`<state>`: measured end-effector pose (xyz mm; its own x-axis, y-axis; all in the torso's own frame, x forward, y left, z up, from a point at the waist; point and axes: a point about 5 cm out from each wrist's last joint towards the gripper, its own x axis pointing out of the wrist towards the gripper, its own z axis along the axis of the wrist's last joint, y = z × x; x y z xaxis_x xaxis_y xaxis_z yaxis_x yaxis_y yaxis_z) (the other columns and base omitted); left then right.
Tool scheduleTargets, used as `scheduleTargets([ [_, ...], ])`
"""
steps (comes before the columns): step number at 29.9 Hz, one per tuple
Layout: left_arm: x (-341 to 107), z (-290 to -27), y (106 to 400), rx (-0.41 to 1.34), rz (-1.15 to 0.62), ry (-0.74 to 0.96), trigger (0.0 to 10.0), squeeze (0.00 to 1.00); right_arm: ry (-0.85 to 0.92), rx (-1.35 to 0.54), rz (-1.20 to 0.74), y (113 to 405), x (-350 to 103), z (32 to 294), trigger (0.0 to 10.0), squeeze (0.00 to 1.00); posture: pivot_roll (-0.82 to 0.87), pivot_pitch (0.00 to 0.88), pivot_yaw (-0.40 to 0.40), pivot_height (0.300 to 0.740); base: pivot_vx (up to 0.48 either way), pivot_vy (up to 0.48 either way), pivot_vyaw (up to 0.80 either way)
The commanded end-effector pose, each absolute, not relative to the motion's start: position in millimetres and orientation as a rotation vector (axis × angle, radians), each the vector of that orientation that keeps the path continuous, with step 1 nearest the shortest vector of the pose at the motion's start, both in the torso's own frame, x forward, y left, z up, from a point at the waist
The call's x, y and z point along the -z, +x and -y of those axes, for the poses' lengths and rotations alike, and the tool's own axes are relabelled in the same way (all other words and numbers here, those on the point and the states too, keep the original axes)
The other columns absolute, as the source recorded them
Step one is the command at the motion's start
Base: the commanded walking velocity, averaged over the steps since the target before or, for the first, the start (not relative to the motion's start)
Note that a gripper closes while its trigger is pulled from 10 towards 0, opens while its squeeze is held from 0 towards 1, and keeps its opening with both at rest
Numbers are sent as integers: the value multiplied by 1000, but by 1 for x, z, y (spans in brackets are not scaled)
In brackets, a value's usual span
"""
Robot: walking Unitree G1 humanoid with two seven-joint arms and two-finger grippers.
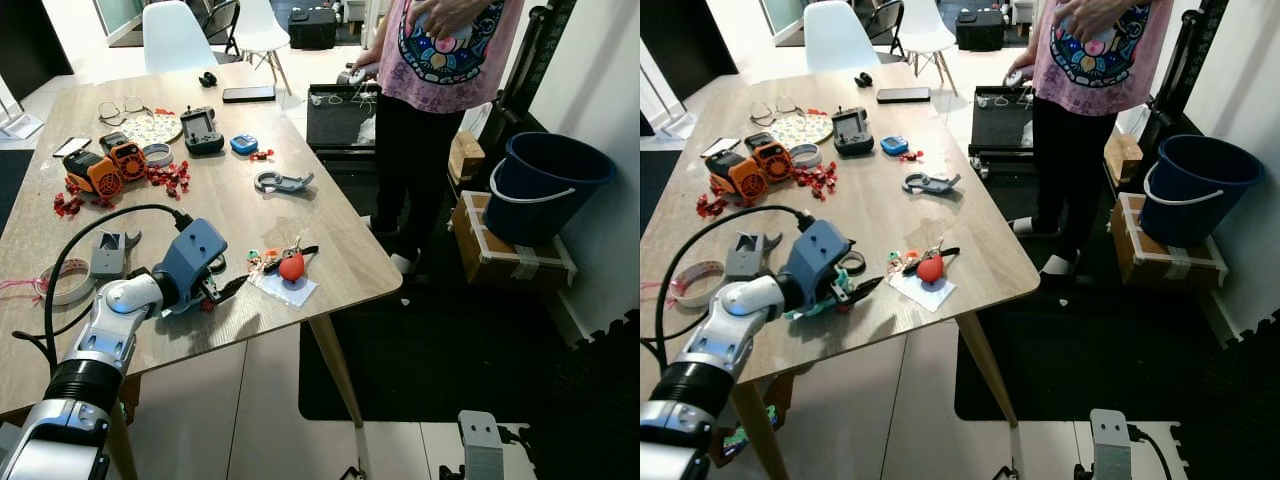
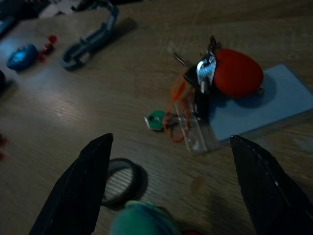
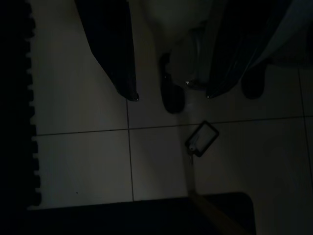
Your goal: Hang keys on a hook
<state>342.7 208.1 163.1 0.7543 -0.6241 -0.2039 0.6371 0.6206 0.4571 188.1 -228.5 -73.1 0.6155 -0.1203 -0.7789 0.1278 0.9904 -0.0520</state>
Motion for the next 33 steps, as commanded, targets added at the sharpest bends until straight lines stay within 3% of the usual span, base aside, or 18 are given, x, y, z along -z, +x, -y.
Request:
scheduleTargets([
  [1, -172, -220, 337, 756, -3, 575, 10000, 0, 31, 159, -916, 181, 77, 228, 10000, 0, 20, 111, 29, 740, 0, 0, 0],
  [7, -162, -238, 335, 745, -90, 701, 10000, 0, 34, 160, -915, 181, 77, 228, 10000, 0, 22, 114, 29, 740, 0, 0, 0],
  [11, -161, -264, 344, 513, -141, 826, 10000, 0, 37, 161, -915, 181, 77, 227, 10000, 0, 22, 115, 28, 740, 0, 0, 0],
  [14, -161, -270, 344, 465, -154, 833, 10000, 0, 38, 161, -916, 181, 77, 227, 10000, 0, 22, 115, 28, 740, 0, 0, 0],
  [33, -125, -295, 325, 500, -363, 916, 10000, 0, 44, 162, -918, 180, 78, 227, 10000, 0, 20, 110, 26, 740, 0, 0, 0],
])
